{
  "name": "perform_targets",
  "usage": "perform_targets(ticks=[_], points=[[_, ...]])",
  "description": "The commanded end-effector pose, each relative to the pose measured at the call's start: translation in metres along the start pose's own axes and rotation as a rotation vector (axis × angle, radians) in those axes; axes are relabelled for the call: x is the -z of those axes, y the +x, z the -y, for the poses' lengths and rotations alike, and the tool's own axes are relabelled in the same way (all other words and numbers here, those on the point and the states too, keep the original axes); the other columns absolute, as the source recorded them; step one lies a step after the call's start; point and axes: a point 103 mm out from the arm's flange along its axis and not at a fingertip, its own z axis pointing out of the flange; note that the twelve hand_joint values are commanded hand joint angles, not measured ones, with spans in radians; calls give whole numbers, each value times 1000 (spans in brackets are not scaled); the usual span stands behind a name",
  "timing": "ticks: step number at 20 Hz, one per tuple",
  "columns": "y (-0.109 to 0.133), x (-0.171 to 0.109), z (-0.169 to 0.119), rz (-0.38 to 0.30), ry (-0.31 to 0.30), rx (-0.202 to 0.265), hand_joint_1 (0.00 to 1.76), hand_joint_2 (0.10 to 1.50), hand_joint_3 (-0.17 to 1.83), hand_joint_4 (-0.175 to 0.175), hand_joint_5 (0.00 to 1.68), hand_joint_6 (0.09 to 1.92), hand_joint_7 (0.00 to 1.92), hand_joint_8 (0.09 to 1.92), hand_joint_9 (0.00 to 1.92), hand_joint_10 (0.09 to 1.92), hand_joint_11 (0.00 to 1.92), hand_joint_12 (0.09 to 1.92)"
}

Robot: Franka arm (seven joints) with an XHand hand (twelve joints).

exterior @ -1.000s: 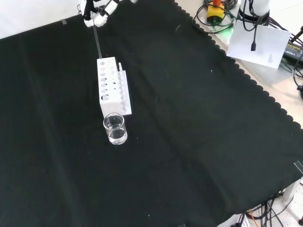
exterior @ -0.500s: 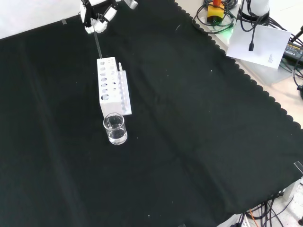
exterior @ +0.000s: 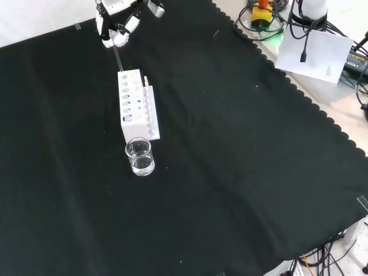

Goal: Put the glass rod back on the white test tube rack.

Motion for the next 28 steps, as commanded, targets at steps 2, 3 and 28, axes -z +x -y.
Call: perform_targets(ticks=[2,3,28], points=[[5,-7,-5,8,27,6,1469,1076,0,-175,1034,615,981,1342,1493,1095,973,1049],[4,-8,-6,8,31,6,1403,1084,3,-175,1046,595,987,1328,1500,1090,1072,1061],[15,15,7,46,-29,-14,1433,901,-175,-175,649,954,886,889,1728,985,1675,995]])
